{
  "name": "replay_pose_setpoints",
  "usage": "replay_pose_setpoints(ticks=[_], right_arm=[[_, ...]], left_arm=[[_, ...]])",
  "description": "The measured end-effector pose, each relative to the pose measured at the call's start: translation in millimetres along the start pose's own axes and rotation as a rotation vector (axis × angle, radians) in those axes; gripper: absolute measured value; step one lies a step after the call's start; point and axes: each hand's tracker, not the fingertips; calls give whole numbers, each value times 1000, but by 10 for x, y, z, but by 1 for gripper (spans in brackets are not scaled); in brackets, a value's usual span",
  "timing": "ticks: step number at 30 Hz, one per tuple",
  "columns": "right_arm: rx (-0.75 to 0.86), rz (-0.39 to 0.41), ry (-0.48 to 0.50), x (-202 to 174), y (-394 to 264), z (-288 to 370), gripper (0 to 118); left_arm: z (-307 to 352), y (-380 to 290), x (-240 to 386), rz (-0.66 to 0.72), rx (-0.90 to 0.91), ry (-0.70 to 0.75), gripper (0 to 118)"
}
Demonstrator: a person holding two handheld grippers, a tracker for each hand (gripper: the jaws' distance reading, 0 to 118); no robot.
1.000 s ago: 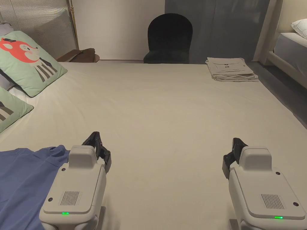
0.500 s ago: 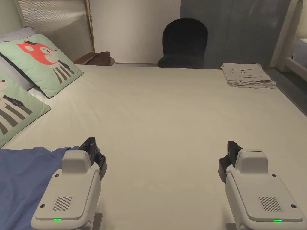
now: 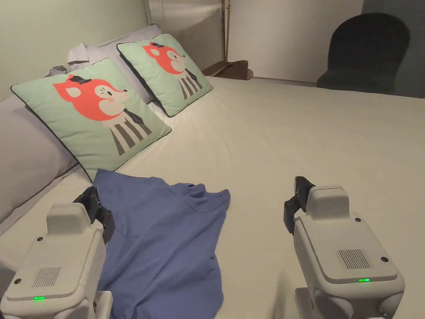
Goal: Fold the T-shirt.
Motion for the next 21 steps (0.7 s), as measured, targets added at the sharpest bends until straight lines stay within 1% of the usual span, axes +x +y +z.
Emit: replay_pose_setpoints(ticks=[5,7,11,12,16,21], right_arm=[[-5,2,90,-400,-9,-141,0],[-13,8,117,-506,-25,-177,0],[-24,16,142,-602,-96,-257,0],[-25,18,145,-629,-80,-226,0],[-31,34,144,-587,-86,-215,0],[-33,63,111,-446,-75,-207,0]], left_arm=[[155,20,-366,-23,-12,77,0],[179,13,-455,-23,-18,91,0],[129,-64,-565,-16,-35,106,0],[98,-76,-567,-11,-48,99,0],[-116,-128,-520,44,-146,-30,0],[-605,-263,-248,45,-365,-143,0]])
